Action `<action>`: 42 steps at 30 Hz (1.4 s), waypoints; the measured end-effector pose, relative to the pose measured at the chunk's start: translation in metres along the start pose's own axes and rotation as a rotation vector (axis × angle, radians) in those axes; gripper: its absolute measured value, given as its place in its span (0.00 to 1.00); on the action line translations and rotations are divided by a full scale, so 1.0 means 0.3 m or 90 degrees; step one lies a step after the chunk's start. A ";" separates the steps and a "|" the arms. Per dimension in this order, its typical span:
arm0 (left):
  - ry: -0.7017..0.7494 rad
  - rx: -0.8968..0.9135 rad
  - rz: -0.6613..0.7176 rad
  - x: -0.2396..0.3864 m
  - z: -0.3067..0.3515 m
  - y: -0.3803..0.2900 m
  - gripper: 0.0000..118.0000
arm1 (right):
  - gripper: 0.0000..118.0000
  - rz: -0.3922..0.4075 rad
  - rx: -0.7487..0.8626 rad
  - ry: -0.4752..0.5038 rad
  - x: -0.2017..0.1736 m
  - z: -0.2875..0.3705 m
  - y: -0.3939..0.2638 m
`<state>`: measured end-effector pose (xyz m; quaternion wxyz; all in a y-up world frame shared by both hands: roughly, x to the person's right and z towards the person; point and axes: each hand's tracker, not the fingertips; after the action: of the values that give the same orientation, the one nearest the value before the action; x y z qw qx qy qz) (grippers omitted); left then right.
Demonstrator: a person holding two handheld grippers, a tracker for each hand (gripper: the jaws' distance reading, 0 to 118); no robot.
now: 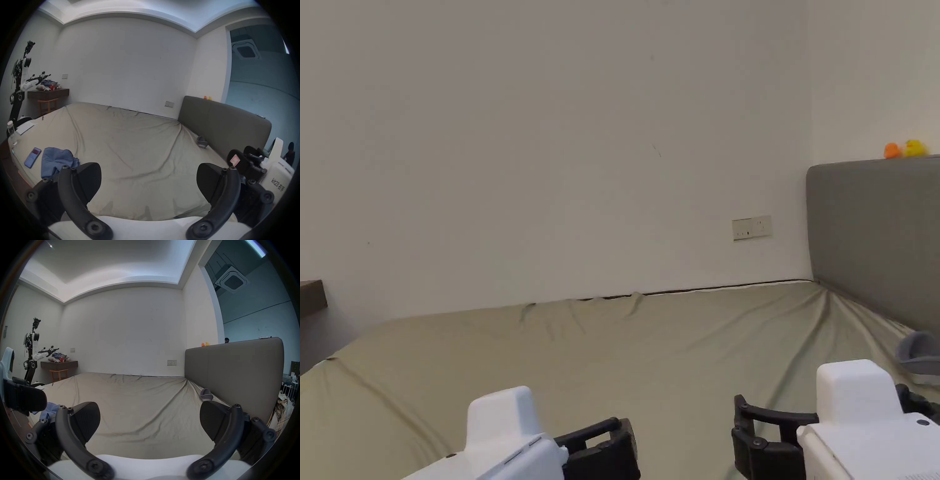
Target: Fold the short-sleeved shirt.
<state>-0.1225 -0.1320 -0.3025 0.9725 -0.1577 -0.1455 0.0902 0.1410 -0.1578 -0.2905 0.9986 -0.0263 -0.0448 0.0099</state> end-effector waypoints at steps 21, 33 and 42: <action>0.085 0.049 -0.088 -0.002 0.024 0.025 0.99 | 1.00 -0.054 0.036 -0.019 0.053 0.037 0.051; 0.076 0.089 -0.082 -0.017 0.036 0.091 1.00 | 1.00 -0.012 0.037 -0.104 0.026 0.012 0.091; 0.090 0.090 -0.125 -0.012 0.052 0.099 1.00 | 1.00 -0.012 0.043 -0.085 0.006 -0.009 0.118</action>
<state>-0.1345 -0.1006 -0.2991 0.9932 -0.0794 -0.0850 -0.0066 0.1423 -0.1225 -0.2950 0.9937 0.0089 -0.1114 0.0035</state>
